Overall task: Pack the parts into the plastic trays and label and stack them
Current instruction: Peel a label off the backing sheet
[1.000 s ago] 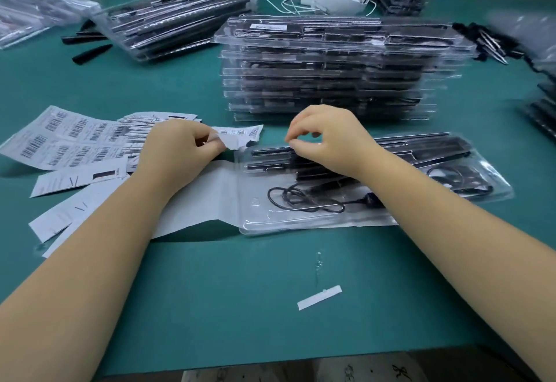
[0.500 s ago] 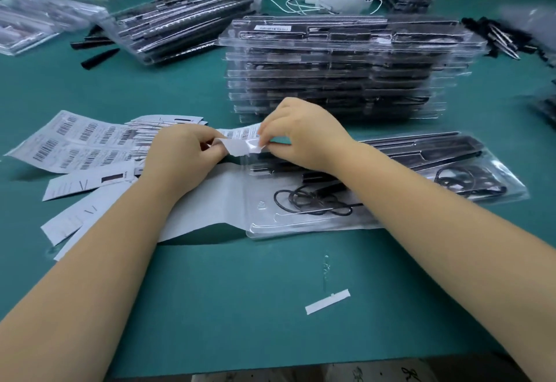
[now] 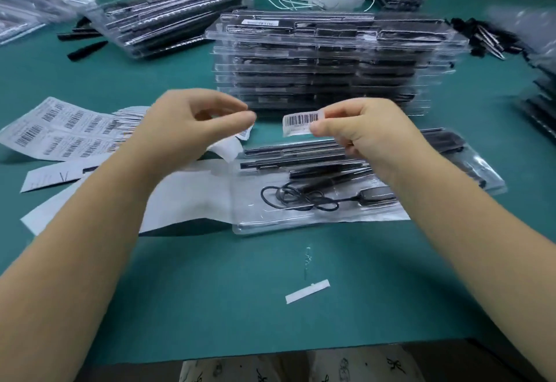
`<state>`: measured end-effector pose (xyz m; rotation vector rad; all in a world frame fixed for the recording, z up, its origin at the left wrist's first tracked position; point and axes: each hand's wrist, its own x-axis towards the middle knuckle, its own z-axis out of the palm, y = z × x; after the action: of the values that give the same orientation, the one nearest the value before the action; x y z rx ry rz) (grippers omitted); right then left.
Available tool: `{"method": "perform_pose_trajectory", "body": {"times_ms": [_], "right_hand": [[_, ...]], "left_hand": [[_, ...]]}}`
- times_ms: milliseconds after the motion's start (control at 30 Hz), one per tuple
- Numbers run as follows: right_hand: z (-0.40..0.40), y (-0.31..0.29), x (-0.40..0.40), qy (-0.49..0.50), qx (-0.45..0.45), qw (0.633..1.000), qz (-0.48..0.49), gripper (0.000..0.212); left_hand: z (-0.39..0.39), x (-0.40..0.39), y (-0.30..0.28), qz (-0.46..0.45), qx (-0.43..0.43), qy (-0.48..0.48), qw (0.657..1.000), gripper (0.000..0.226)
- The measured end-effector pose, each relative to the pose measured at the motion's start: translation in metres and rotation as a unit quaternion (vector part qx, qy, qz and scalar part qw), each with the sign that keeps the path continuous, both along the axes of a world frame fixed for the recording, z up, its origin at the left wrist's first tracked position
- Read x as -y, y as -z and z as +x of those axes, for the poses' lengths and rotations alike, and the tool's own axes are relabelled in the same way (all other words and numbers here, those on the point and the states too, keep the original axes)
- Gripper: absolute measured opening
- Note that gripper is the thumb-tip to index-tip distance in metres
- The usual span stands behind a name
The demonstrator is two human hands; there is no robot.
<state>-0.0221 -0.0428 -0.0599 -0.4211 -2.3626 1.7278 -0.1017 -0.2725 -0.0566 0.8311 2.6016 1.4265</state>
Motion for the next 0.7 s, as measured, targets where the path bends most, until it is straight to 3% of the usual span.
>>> {"method": "perform_pose_trajectory", "body": {"times_ms": [67, 200, 500, 700], "right_hand": [[0.011, 0.001, 0.005, 0.001, 0.013, 1.0, -0.008, 0.01], [0.025, 0.005, 0.015, -0.02, 0.045, 0.999, -0.004, 0.015], [0.024, 0.011, 0.021, -0.094, 0.133, 0.963, 0.212, 0.029], [0.02, 0.014, 0.021, -0.135, 0.146, 0.936, 0.291, 0.034]], "left_hand": [[0.018, -0.019, -0.007, 0.023, 0.062, 0.017, 0.998, 0.025], [0.039, -0.037, 0.0, -0.026, 0.108, -0.001, 0.994, 0.022], [0.051, -0.044, 0.02, -0.197, 0.066, -0.018, 0.978, 0.023], [0.056, -0.048, 0.023, -0.236, 0.04, -0.018, 0.971, 0.023]]}}
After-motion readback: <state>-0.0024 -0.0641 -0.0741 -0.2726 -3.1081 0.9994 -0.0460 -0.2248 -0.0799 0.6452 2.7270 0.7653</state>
